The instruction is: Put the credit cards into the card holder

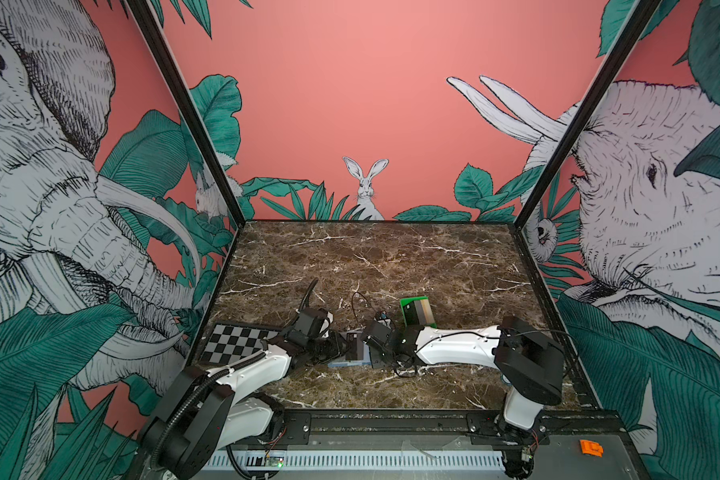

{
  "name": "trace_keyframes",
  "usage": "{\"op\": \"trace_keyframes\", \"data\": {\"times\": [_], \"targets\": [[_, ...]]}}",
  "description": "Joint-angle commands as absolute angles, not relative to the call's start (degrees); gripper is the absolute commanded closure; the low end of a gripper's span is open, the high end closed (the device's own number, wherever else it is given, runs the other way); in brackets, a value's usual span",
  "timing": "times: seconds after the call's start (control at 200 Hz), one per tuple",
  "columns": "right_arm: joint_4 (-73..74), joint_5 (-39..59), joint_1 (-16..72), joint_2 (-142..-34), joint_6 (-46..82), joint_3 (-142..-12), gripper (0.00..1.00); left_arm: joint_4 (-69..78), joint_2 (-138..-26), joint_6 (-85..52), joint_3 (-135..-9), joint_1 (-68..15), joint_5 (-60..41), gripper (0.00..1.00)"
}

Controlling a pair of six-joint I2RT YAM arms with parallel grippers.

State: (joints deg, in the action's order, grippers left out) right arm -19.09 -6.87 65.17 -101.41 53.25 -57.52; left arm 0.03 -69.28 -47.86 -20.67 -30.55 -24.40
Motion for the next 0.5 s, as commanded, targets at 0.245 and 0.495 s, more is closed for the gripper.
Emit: {"op": "trace_keyframes", "data": {"times": [0.245,0.495], "targets": [[-24.7,-6.1,65.6,-104.5,52.5,-54.5,0.96,2.0,-74.4,-46.2,-22.2,-30.3,-25.9,0.76],[-24.4,-5.9,65.6,-105.0,52.3,-55.0,0.98,7.1,-74.0,-48.5,-20.5,-30.3,-27.5,0.78]]}}
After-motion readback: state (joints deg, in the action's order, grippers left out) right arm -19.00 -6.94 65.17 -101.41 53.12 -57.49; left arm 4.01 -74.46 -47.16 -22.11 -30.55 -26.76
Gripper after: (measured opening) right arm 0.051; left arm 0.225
